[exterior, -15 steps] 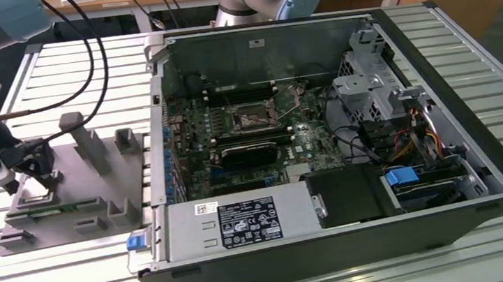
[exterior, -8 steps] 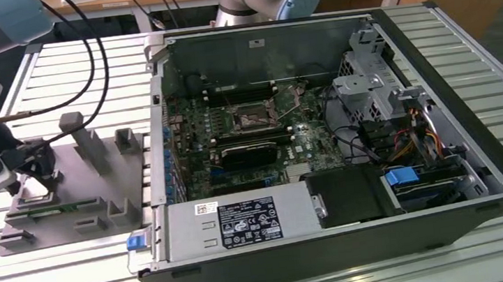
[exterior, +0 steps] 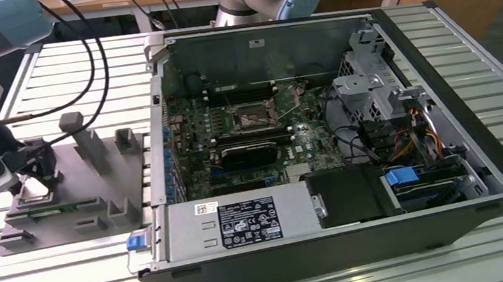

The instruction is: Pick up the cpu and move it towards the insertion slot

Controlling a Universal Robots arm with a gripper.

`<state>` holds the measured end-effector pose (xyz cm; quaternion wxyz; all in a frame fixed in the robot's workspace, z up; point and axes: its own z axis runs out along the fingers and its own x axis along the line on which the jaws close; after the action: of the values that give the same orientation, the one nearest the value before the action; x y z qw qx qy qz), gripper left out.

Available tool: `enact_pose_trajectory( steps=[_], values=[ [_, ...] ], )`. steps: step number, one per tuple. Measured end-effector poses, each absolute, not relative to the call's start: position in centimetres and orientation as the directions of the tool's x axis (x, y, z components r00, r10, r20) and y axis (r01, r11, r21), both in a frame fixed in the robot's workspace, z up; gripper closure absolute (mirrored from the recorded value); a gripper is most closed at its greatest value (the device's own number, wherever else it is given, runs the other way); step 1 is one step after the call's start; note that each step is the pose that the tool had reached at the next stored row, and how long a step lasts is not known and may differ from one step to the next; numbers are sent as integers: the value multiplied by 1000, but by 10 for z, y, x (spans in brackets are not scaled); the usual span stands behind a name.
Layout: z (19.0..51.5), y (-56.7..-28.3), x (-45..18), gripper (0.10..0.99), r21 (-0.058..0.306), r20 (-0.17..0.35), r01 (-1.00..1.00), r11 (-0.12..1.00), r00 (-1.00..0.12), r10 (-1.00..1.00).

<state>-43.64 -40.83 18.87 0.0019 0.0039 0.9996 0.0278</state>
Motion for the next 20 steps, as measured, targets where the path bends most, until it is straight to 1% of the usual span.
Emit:
enact_pose_trajectory(
  steps=[15, 17, 18, 20],
  values=[
    [184, -408, -437, 498, 56, -4, 8, 998, -1000, 8],
    [184, -408, -437, 514, 56, -4, 8, 998, -1000, 8],
    [184, -408, -437, 553, 56, -4, 8, 998, -1000, 8],
    [184, -408, -437, 553, 56, -4, 8, 998, -1000, 8]
  ],
)
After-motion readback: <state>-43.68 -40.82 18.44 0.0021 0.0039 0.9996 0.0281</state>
